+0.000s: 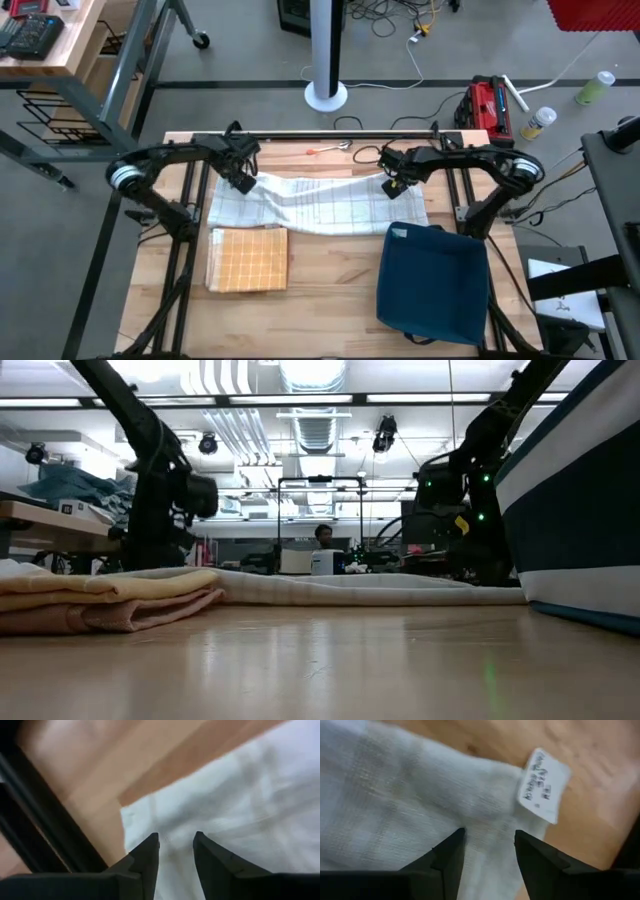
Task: Fold towel
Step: Fold the white towel
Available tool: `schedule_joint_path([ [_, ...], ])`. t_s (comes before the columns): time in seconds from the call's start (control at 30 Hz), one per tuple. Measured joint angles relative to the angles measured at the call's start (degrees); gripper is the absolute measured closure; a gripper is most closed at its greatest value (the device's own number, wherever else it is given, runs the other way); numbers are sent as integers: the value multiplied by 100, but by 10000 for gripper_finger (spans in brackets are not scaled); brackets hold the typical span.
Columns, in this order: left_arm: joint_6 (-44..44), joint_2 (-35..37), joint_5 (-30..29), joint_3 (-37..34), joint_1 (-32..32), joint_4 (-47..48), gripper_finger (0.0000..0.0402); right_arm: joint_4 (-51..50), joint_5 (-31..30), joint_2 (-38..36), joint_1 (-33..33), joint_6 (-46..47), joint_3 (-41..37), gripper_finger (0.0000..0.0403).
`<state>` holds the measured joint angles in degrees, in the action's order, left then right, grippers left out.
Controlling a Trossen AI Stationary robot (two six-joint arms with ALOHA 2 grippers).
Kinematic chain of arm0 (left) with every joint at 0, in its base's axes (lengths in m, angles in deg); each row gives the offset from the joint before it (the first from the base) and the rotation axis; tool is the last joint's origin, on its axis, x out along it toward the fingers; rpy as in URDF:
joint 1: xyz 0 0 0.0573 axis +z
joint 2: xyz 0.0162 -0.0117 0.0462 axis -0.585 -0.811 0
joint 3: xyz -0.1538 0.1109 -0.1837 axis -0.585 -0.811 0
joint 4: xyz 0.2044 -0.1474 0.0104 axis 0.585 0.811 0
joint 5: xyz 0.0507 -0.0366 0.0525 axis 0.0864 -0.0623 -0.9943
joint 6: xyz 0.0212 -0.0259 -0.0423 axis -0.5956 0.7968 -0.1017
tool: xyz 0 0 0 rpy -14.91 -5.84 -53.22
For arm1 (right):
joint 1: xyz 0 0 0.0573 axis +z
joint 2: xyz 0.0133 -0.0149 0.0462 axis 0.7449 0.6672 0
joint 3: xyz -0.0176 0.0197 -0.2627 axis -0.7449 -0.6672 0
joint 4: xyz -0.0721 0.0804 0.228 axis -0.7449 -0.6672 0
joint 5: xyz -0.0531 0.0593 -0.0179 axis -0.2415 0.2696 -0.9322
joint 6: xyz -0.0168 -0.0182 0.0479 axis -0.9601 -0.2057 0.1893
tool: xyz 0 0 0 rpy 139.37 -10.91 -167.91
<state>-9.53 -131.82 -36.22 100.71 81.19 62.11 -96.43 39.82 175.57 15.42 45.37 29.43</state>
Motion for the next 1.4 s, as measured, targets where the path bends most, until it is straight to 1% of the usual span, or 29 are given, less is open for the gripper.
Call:
schedule_joint_path([
  [0.1, -55, -311, -6, -2, 11, -16, 295, 55, -87, 331, 15, -97, 26, 241],
  [0.2, -79, -457, -27, 15, 7, -23, 324, 207, -129, 524, 13, -228, 50, 265],
  [0.27, -89, -465, -39, 15, 7, -21, 351, 227, -103, 516, 23, -266, 49, 297],
  [0.33, -93, -364, 2, -2, 9, -15, 381, 248, 26, 368, 21, -320, 19, 338],
  [0.4, -93, -184, 11, -5, 9, -17, 395, 242, 132, 143, 16, -417, -4, 381],
  [0.43, -95, -70, 9, -5, 9, -16, 394, 177, 195, 19, 15, -462, -20, 391],
  [0.5, -99, 186, 9, -5, 9, -22, 391, 155, 193, -300, 17, -486, -25, 394],
  [0.63, -97, 817, 11, 2, -9, -13, 399, 25, 146, -915, 16, -486, -15, 401],
  [0.83, -96, 1968, 36, 6, -22, -3, 400, -25, 105, -1931, 19, -479, -9, 402],
  [0.97, -97, 2729, 111, 8, -22, -16, 401, -257, 76, -2489, 17, -393, -4, 403],
  [1.1, -206, 3300, 717, 8, -42, -99, 401, -403, 63, -2879, 20, -330, -4, 403],
  [1.23, -338, 3649, 1349, 10, -169, -113, 401, -411, 63, -3060, 22, -270, -13, 403],
  [1.33, -500, 3857, 2043, 10, -386, -162, 401, -419, 72, -3052, 22, -291, -19, 403],
  [1.4, -564, 4003, 2611, 10, -579, -184, 401, -413, 185, -3029, 32, -328, -25, 403],
])
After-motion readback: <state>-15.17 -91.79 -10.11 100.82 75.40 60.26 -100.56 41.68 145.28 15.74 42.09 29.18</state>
